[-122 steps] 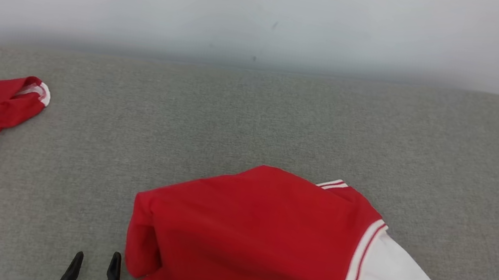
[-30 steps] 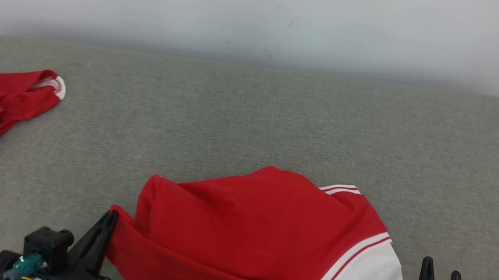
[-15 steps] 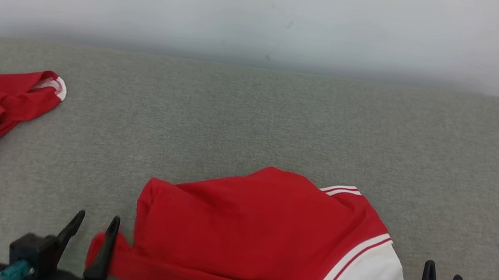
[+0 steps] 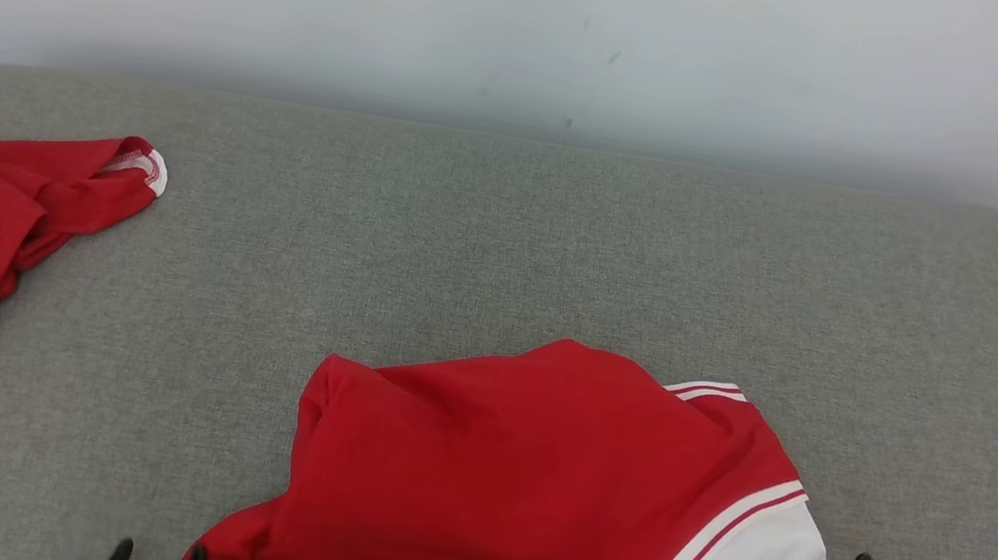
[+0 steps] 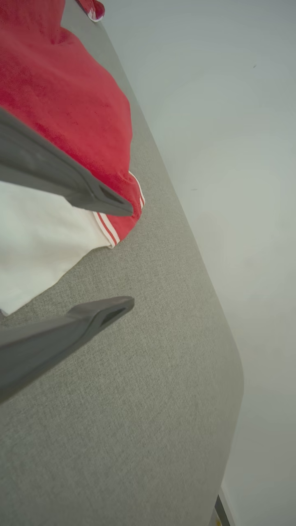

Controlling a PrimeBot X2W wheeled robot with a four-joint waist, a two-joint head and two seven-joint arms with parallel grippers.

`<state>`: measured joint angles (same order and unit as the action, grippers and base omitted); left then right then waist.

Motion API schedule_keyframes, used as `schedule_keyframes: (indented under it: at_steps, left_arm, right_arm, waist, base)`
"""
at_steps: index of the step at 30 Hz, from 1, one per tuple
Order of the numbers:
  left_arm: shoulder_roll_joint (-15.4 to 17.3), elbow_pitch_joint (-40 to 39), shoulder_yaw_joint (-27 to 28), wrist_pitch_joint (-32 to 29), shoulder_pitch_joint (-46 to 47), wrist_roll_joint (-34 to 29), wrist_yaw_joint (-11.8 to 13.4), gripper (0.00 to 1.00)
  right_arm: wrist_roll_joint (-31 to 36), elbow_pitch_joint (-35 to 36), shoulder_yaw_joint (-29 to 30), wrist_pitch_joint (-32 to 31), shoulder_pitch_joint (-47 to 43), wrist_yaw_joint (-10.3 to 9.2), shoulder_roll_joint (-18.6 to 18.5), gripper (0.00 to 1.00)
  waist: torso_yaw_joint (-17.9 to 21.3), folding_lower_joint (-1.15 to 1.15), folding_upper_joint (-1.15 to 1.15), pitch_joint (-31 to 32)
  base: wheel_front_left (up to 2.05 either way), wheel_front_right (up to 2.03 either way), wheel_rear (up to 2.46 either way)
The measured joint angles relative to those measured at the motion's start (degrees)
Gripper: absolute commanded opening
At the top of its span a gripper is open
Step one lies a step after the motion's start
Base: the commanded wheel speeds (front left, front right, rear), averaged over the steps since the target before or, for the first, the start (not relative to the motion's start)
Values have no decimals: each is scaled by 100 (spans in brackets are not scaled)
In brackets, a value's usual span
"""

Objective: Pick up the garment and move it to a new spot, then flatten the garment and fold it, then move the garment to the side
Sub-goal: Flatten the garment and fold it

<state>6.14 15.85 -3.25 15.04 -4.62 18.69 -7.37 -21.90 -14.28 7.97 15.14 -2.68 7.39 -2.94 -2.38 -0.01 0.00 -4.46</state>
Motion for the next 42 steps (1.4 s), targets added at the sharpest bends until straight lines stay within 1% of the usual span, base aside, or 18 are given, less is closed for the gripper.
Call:
schedule_keyframes:
  at_steps: [3,6,8,12,16,21,22,23,24,27,31,32,33,34,35,38,42]
  left_arm:
    - [-18,-118,-141,0,-286,-136,-3,100]
    - [105,18,-566,0,-476,-213,-5,100]
    - [223,203,-736,0,-471,-214,-14,100]
    - [280,552,-849,0,-285,-132,-14,100]
    - [292,802,-808,0,-12,-51,-14,100]
    - [445,987,-828,0,219,-48,-13,100]
    - [489,1055,-894,0,273,-51,-13,100]
    - [571,1181,-1080,0,374,-64,-14,100]
    - [571,1181,-1080,0,374,-64,-14,100]
    - [708,1339,-1293,0,611,-45,-14,100]
    - [766,1361,-1393,0,731,-38,-14,100]
    - [794,1376,-1429,0,759,-38,-14,100]
    - [812,1401,-1450,0,778,-37,-14,100]
    - [818,1437,-1484,0,804,-31,-14,100]
    - [813,1475,-1540,0,837,40,-14,0]
    - [783,1580,-1742,-1,873,245,-14,0]
    - [811,1310,-1730,0,797,401,-14,0]
  right_arm:
    - [225,-171,31,0,-26,0,-8,100]
    - [436,-349,88,0,-44,0,-69,100]
    - [570,-508,80,0,-20,0,-102,100]
    - [745,-834,68,1,41,0,-138,100]
    - [839,-1206,30,1,142,0,-157,100]
    - [878,-1673,-76,0,332,0,-191,100]
    - [887,-1785,-102,0,386,0,-197,100]
    - [898,-1963,-137,0,480,0,-202,100]
    - [898,-1963,-137,0,480,0,-202,100]
    - [934,-2223,-176,1,697,0,-210,100]
    - [965,-2420,-240,1,814,0,-208,100]
    - [970,-2507,-265,1,858,0,-208,49]
    - [970,-2575,-280,3,894,0,-211,4]
    - [966,-2619,-282,4,924,0,-214,0]
    - [950,-2659,-281,8,946,0,-227,0]
    - [891,-2746,-314,9,975,0,-246,0]
    - [649,-2537,-270,1,879,1,-232,0]
  waist:
    - [-10,0,0,8]
    - [-54,0,0,12]
    - [-74,0,0,15]
    - [-102,0,-1,43]
    - [-84,0,0,68]
    - [-53,0,0,89]
    - [-49,0,0,91]
    - [-47,1,0,90]
    - [-47,1,0,90]
    - [-27,1,0,101]
    - [-5,1,0,102]
    - [-3,1,0,100]
    - [-5,1,0,99]
    - [-11,1,0,97]
    - [-23,1,-1,97]
    - [-48,1,0,99]
    - [-39,1,0,117]
  base:
    - [0,0,0]
    - [0,0,0]
    - [0,0,0]
    - [0,0,0]
    - [0,0,0]
    - [0,0,0]
    - [0,0,0]
    - [0,0,0]
    - [0,0,0]
    - [0,0,0]
    - [0,0,0]
    - [0,0,0]
    - [0,0,0]
    - [0,0,0]
    - [0,0,0]
    - [0,0,0]
    - [0,0,0]
